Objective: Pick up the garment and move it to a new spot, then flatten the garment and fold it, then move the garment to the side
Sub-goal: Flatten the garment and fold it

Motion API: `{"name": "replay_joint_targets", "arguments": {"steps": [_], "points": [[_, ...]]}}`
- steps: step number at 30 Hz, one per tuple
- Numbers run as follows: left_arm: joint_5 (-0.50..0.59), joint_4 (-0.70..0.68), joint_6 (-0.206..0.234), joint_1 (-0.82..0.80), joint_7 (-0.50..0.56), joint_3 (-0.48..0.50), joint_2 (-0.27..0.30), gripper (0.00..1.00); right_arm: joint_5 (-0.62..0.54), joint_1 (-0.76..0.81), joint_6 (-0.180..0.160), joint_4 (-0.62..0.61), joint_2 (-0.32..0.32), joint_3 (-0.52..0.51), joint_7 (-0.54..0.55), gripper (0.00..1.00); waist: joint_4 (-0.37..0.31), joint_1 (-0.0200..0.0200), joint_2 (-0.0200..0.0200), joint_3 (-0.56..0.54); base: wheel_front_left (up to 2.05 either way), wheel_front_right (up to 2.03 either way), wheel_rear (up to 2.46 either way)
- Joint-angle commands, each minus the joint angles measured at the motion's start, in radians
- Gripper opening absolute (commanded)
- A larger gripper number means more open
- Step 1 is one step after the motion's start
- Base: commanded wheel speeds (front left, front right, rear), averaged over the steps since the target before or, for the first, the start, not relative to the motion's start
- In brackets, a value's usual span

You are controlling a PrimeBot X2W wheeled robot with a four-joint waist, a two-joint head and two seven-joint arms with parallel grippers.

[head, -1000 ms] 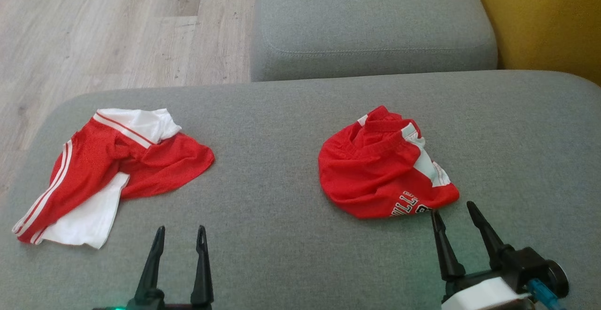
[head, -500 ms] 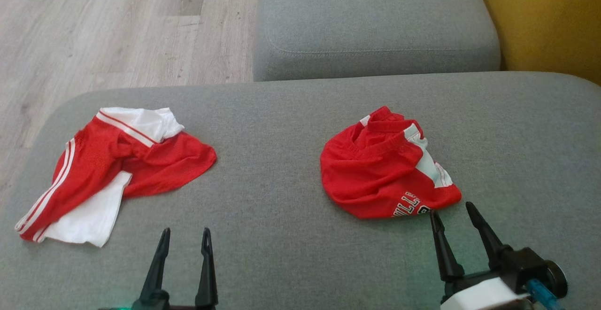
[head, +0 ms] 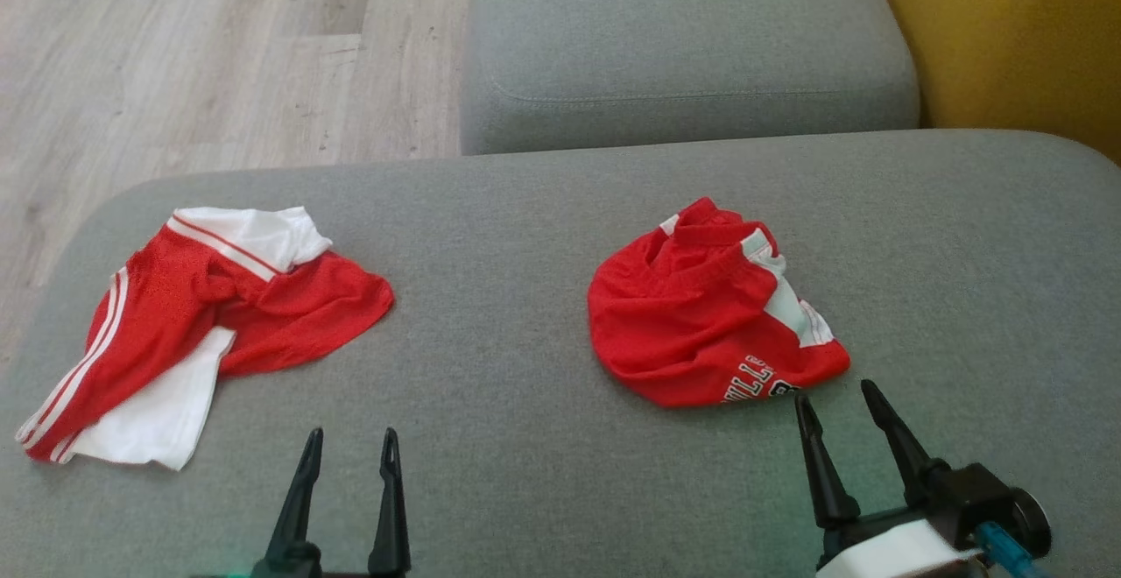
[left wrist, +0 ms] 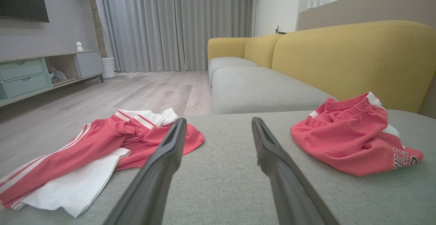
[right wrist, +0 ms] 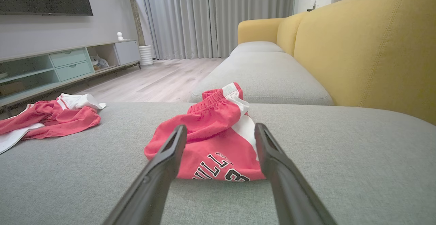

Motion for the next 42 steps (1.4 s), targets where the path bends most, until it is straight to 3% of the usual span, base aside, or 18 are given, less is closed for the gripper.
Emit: {"name": "replay_joint_targets", "arguments": {"steps": [1,10,14,19,23,28,33,37,42], "points": [[0.001,-0.028,0.004,-0.043,-0.010,0.025,-0.008,1.00,0.004,-0.025,-0.001,-0.028,-0.004,0.025,-0.006,1.00,-0.007,0.0000,-0.0001,0.003,0.00,0.00,0.00],[0.034,-0.021,-0.041,-0.112,-0.010,0.022,-0.009,1.00,0.000,-0.046,-0.001,-0.037,-0.004,0.035,-0.006,1.00,-0.083,0.0000,-0.0001,0.055,0.00,0.00,0.00],[0.025,0.024,-0.111,-0.191,-0.010,0.011,0.000,1.00,-0.002,-0.057,-0.001,-0.042,-0.004,0.037,-0.006,1.00,-0.131,0.0000,-0.0001,0.085,0.00,0.00,0.00],[0.009,0.134,-0.215,-0.377,0.014,-0.056,0.051,1.00,-0.004,-0.076,-0.001,-0.048,-0.004,0.040,-0.006,1.00,-0.183,0.0000,-0.0001,0.132,0.00,0.00,0.00],[-0.195,0.148,-0.235,-0.577,0.149,-0.159,0.102,1.00,0.003,-0.115,-0.001,-0.060,-0.004,0.047,-0.006,1.00,-0.226,0.0000,-0.0001,0.187,0.00,0.00,0.00],[-0.533,0.091,-0.236,-0.823,0.372,-0.350,0.278,1.00,0.023,-0.172,-0.001,-0.075,-0.004,0.054,-0.006,1.00,-0.270,0.0000,-0.0001,0.258,0.00,0.00,0.00],[-0.728,0.081,-0.236,-1.016,0.571,-0.510,0.418,1.00,0.049,-0.209,-0.001,-0.083,-0.004,0.066,-0.006,1.00,-0.306,0.0000,-0.0001,0.311,0.00,0.00,0.00],[-0.833,0.095,-0.236,-1.108,0.664,-0.606,0.458,1.00,0.070,-0.229,-0.001,-0.087,-0.004,0.076,-0.006,1.00,-0.332,0.0000,-0.0001,0.342,0.00,0.00,0.00],[-0.915,0.115,-0.236,-1.169,0.694,-0.664,0.459,1.00,0.084,-0.250,-0.001,-0.088,-0.004,0.085,-0.006,1.00,-0.357,0.0000,-0.0001,0.375,0.00,0.00,0.00]]}}
